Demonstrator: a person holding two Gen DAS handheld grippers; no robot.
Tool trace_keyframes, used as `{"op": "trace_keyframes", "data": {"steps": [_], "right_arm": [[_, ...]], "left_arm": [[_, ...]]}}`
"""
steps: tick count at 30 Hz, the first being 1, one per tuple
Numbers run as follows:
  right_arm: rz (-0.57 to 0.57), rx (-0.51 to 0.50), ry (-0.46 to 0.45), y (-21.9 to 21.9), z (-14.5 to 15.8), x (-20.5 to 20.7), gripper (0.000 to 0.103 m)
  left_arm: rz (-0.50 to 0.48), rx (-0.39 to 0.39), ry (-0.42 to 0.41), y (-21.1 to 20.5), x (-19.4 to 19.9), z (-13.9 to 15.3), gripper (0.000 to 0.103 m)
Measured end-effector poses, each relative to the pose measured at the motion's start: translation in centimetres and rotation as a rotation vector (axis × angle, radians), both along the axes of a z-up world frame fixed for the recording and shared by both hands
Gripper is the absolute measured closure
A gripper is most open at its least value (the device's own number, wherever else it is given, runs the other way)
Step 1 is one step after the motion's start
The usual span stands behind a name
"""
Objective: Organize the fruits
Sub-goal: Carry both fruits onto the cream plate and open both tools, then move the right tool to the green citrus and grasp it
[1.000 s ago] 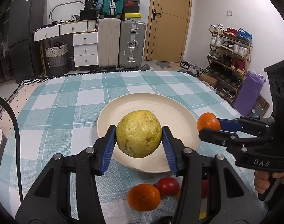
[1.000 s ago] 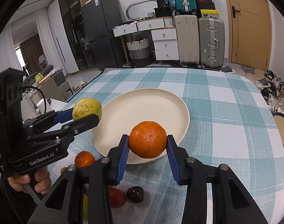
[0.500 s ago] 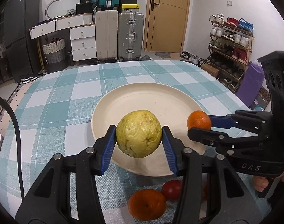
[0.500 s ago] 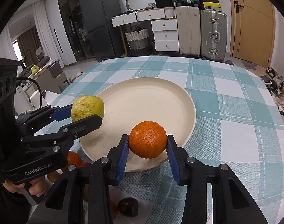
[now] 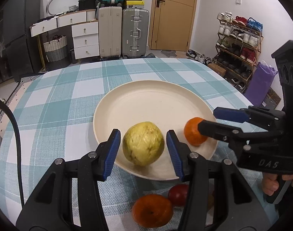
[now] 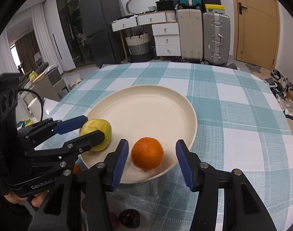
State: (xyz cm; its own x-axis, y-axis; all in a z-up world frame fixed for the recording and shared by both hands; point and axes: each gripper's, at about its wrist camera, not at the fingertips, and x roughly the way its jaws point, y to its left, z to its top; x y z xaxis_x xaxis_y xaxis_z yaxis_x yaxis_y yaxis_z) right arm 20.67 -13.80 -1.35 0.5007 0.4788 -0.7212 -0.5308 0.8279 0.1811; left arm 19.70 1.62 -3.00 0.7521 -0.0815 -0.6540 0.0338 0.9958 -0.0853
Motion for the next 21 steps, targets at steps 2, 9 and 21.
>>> {"op": "trace_keyframes", "data": {"steps": [2, 9, 21], "right_arm": [[-0.016, 0.002, -0.005, -0.4, 0.4, -0.2, 0.038], [-0.045, 0.024, -0.055, -2.1, 2.0, -2.1, 0.009], [-0.021, 0.001, -0.097, -3.3, 2.9, -5.5, 0.000]], "left_arm": [[0.005, -0.003, -0.001, 0.1, -0.3, 0.3, 0.048], [0.026, 0.005, -0.078, 0.5, -3.2, 2.5, 0.015], [0.058, 0.015, -0.145, 1.4, -8.9, 5.4, 0.001]]}}
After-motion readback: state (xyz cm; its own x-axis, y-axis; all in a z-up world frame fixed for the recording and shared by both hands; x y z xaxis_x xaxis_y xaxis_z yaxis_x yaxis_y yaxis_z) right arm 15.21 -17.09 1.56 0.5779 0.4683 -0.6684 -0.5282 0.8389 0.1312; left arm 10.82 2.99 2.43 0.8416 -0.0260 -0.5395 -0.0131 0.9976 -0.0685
